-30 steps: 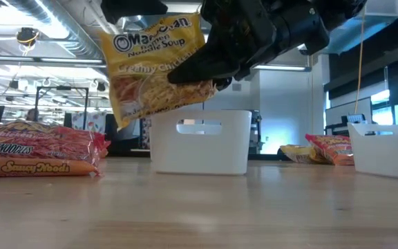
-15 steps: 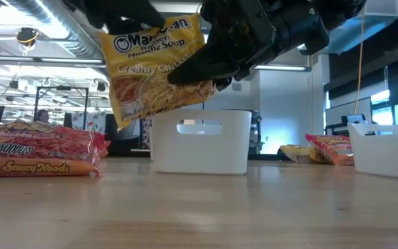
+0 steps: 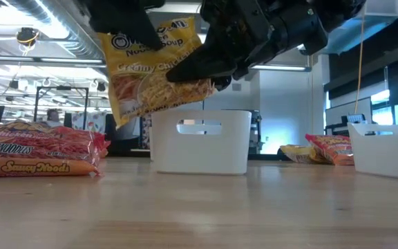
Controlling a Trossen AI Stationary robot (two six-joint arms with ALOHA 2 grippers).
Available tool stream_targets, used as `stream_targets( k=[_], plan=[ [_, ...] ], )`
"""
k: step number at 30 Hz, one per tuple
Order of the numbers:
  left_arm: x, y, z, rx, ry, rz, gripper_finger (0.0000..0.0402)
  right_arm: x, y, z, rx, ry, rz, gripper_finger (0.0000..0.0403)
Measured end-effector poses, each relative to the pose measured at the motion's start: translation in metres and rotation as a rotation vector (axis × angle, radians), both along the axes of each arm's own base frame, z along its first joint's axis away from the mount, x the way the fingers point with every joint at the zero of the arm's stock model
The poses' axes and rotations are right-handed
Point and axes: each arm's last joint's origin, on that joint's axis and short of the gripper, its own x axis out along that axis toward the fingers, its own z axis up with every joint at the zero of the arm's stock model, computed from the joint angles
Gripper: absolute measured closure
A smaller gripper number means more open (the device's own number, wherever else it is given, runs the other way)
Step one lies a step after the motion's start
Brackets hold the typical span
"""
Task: Sort Maruchan noodles
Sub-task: Put the yellow noodle pack into the top white bin
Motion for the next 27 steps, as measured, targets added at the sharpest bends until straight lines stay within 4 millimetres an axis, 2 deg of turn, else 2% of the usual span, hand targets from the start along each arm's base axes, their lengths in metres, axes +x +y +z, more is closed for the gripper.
stream_targets(
  k=[5,9,22,27],
  plan=[
    [0.019,-0.005,0.007,0.085,0.179,-0.004,0.0124,0.000,0.000,0.000,0.001,0.000,0.000,0.0282],
    [0.028,-0.008,0.009,0.101,0.234,-0.006,0.0142,0.000,0.000,0.000,0.001,0.001,0.000,0.0282],
    [0.028,-0.007,0.010,0.114,0.256,-0.001,0.0271,0.000,0.000,0.000,0.009,-0.004,0.006,0.0279],
    [0.028,-0.007,0.011,0.113,0.257,-0.008,0.0285,0.001,0.001,0.002,0.011,-0.023,0.007,0.0238]
  ],
)
